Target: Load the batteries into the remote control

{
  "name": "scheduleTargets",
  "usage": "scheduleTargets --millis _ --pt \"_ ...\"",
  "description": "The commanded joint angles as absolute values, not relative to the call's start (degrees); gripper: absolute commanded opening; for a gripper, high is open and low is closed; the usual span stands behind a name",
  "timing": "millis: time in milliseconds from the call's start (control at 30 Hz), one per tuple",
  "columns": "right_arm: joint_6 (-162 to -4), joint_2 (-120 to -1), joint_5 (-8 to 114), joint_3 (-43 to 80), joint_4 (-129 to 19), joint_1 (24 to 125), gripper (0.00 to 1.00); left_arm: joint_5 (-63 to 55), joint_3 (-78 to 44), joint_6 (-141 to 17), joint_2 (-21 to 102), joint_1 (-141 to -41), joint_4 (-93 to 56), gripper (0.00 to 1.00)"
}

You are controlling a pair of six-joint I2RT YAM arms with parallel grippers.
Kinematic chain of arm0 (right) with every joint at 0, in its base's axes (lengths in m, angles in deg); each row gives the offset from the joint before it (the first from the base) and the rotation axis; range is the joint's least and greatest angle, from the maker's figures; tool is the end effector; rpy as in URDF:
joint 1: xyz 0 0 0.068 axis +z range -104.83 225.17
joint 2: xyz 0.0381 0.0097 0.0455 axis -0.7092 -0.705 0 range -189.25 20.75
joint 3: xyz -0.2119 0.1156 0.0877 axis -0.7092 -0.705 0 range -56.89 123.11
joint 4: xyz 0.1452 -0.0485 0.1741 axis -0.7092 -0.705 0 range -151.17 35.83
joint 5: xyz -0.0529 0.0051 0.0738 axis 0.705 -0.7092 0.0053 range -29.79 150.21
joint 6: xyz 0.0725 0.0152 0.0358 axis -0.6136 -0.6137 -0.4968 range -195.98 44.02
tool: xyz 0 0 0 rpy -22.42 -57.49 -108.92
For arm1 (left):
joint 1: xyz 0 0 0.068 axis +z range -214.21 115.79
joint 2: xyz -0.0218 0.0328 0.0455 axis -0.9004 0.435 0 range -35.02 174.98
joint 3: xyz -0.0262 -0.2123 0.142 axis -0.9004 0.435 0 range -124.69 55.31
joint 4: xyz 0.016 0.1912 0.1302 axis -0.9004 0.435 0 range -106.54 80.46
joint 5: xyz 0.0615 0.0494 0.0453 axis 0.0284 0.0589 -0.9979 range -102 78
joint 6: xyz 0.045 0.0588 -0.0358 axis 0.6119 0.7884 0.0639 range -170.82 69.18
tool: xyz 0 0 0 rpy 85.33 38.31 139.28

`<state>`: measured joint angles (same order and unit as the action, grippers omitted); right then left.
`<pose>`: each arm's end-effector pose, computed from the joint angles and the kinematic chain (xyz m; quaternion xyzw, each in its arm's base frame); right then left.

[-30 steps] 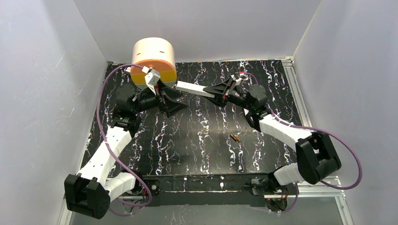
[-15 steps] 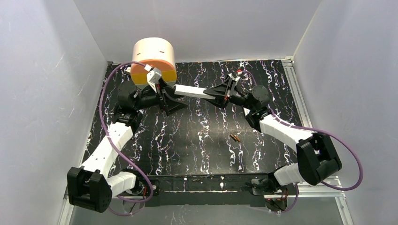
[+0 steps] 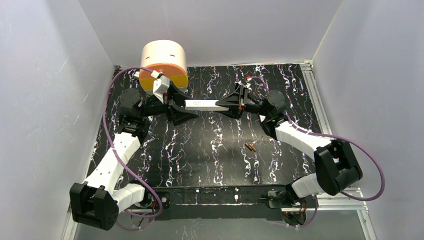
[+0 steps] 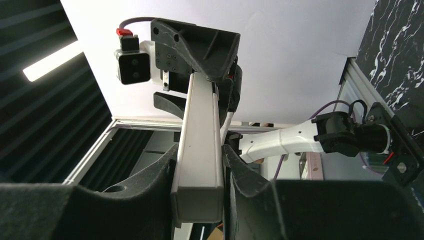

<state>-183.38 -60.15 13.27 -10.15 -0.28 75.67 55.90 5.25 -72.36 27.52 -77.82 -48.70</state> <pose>0.2377 0.2006 0.3292 0.0732 0.6160 0.7824 0.0555 0.2003 -0.1167 0.3796 0.4225 0.5081 -0.5114 0.5494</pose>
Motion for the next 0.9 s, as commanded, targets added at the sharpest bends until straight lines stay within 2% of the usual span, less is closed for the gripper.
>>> scheduleTargets --millis 0,133,233,367,533,600,733,800,867 --pt "-189.1 -61.0 11.7 -8.8 6.5 75.7 0.11 56.6 6.2 -70.4 25.4 -77.6 -55.2 0.63" --pt "-191.9 -61.3 12.2 -9.4 8.1 75.7 0.10 56.9 6.3 -70.0 26.1 -77.9 -57.1 0.63" --pt "-193.4 -61.6 12.9 -9.7 10.0 75.7 0.10 56.8 6.5 -70.2 26.5 -78.2 -58.0 0.59" --pt "-193.7 -61.9 13.5 -9.8 10.9 75.8 0.10 53.7 6.9 -71.3 26.6 -78.4 -58.7 0.45" --pt "-192.4 -62.0 13.2 -9.9 10.8 75.8 0.10 51.1 7.5 -75.8 27.2 -78.4 -61.5 0.43" --pt "-192.1 -62.0 13.4 -10.3 10.8 75.9 0.10 51.2 8.1 -76.9 27.5 -78.5 -63.3 0.36" --pt "-192.1 -62.2 13.4 -10.6 11.3 75.9 0.11 51.0 8.9 -77.2 27.5 -78.5 -64.1 0.14" --pt "-191.4 -62.1 13.5 -10.6 11.6 75.9 0.17 51.0 8.8 -77.2 27.5 -78.5 -64.2 0.00" --pt "-189.8 -62.0 13.6 -11.1 11.5 75.9 0.38 51.1 8.4 -77.8 27.7 -78.5 -64.1 0.00"
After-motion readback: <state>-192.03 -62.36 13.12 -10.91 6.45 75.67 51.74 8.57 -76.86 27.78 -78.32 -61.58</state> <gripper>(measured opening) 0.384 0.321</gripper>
